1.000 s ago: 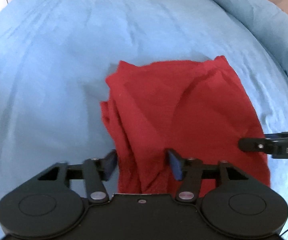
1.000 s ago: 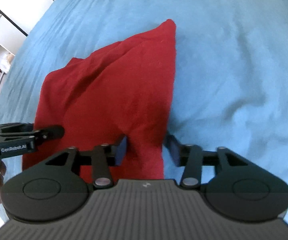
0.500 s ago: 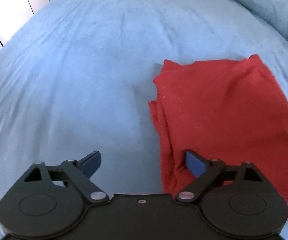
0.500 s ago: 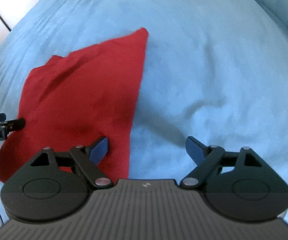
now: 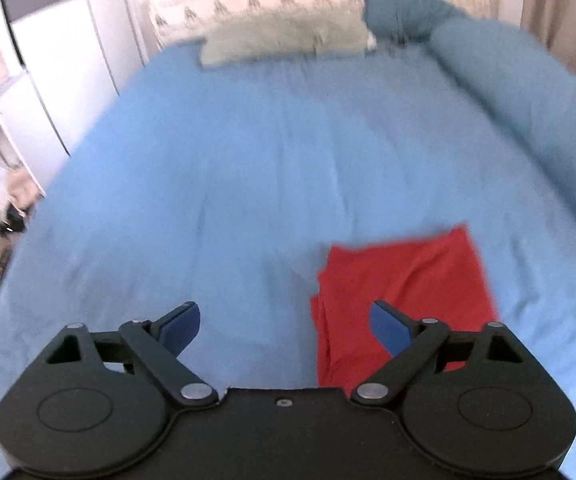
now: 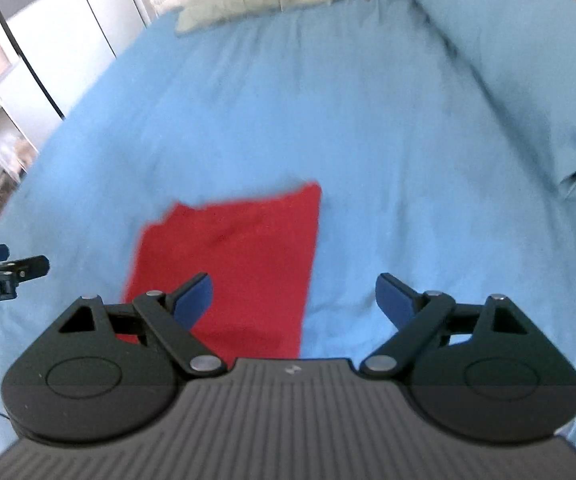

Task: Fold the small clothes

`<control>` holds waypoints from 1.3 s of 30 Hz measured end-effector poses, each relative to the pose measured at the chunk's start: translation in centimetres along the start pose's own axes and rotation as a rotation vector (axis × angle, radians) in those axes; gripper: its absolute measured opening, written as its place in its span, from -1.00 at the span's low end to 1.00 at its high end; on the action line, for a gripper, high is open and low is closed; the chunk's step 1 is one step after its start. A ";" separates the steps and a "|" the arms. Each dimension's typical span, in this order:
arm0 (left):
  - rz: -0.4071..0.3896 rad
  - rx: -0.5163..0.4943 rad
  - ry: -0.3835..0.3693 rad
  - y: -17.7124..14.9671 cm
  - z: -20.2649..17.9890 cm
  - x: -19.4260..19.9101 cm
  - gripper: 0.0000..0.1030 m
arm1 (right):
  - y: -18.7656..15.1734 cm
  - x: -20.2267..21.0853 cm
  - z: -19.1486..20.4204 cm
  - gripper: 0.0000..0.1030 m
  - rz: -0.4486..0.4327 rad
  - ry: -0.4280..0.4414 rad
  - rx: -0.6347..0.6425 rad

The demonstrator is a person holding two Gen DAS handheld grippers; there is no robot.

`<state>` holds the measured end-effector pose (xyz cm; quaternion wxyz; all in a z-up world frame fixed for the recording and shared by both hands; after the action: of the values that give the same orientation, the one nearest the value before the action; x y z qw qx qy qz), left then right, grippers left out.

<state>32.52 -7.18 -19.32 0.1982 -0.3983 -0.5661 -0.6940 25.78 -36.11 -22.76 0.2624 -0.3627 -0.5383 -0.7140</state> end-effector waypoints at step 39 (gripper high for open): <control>-0.026 -0.018 0.084 -9.3 -3.2 33.8 1.00 | -13.0 37.7 8.2 1.00 0.028 -0.235 -0.026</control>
<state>4.34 -1.62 0.93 0.2092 -0.3635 -0.5560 -0.7176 -4.83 -23.99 1.15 0.2027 -0.4545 -0.5509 -0.6699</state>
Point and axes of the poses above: each gripper's, at about its wrist camera, not at the fingertips, and x roughly against the way its jaws point, z to its left, y to its top, the point moved 4 cm from there along -x, roughly the way its jaws point, and after that the axes turned 3 degrees about -y, right-handed, at the moved point
